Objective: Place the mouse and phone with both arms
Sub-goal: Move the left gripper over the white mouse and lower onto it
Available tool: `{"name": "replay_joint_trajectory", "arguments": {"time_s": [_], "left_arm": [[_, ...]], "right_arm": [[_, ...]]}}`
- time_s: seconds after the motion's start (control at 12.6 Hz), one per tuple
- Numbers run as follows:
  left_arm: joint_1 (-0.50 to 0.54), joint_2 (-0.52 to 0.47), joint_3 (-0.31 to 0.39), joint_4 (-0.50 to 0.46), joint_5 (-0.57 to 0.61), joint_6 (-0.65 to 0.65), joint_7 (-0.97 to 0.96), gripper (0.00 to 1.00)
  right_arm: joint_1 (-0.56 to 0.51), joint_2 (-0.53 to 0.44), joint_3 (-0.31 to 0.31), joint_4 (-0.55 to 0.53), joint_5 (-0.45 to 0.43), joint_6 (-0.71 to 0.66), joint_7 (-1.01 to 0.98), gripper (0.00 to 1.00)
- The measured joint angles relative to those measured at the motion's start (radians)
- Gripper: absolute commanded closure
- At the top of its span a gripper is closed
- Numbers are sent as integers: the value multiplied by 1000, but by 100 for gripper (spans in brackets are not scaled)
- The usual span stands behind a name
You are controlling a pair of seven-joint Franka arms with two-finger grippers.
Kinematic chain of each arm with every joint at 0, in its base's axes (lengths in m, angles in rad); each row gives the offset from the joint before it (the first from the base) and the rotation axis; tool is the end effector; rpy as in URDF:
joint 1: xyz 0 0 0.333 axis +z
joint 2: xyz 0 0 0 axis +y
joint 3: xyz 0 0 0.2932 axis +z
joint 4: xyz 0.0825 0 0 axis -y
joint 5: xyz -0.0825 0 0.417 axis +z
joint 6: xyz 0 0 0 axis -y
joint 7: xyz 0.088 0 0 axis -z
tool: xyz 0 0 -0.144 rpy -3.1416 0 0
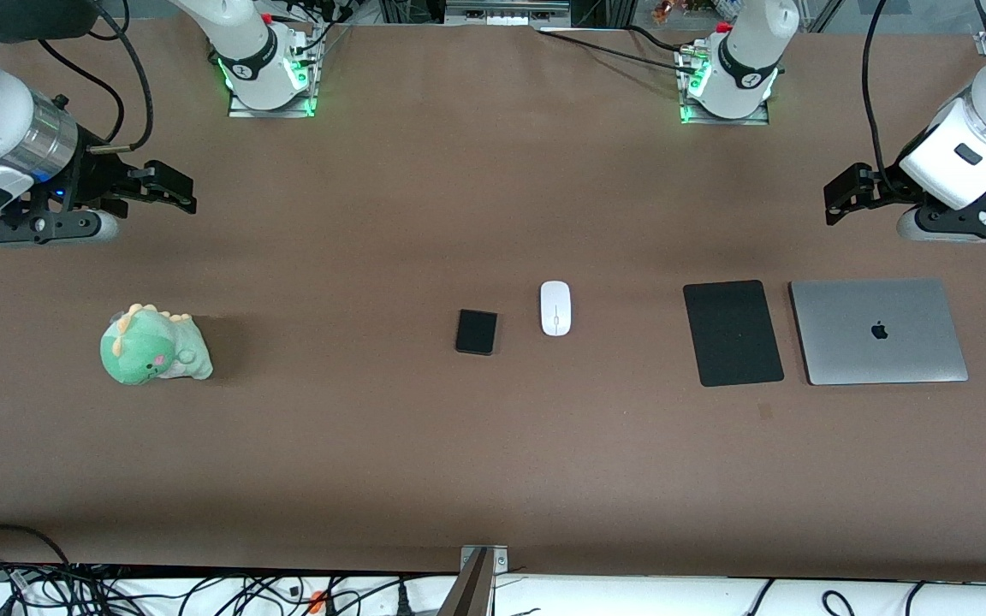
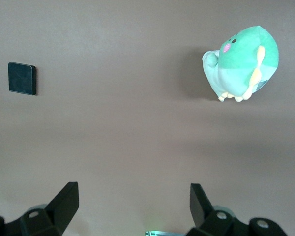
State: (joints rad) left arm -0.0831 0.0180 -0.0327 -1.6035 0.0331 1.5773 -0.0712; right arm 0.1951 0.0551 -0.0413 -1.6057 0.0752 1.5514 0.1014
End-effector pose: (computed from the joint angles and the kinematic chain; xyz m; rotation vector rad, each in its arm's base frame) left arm 0.5866 -0.0633 0.5383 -3.1037 0.0707 0.0636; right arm 0.5843 0.1021 0.5136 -3.0769 -0.0764 0.1814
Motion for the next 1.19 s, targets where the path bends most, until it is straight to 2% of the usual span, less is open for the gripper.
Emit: {"name": "replay_joint_trajectory", "arguments": {"time_s": [0.4, 0.63, 0.95, 1.19], "left_arm": [[0, 0, 0, 0, 0, -1, 0, 0], [-9, 22, -4, -10, -1, -50, 2, 0], [-20, 108, -73, -22, -75, -56, 2, 0], [-35, 220, -166, -28, -93, 58, -54, 0]], "right_arm": [[1, 2, 4, -3, -23, 7, 0, 0], [1, 2, 5, -4, -24, 7, 0, 0], [4, 2, 7, -4, -24, 8, 0, 0], [11, 8, 13, -6, -24, 16, 0, 0]]}}
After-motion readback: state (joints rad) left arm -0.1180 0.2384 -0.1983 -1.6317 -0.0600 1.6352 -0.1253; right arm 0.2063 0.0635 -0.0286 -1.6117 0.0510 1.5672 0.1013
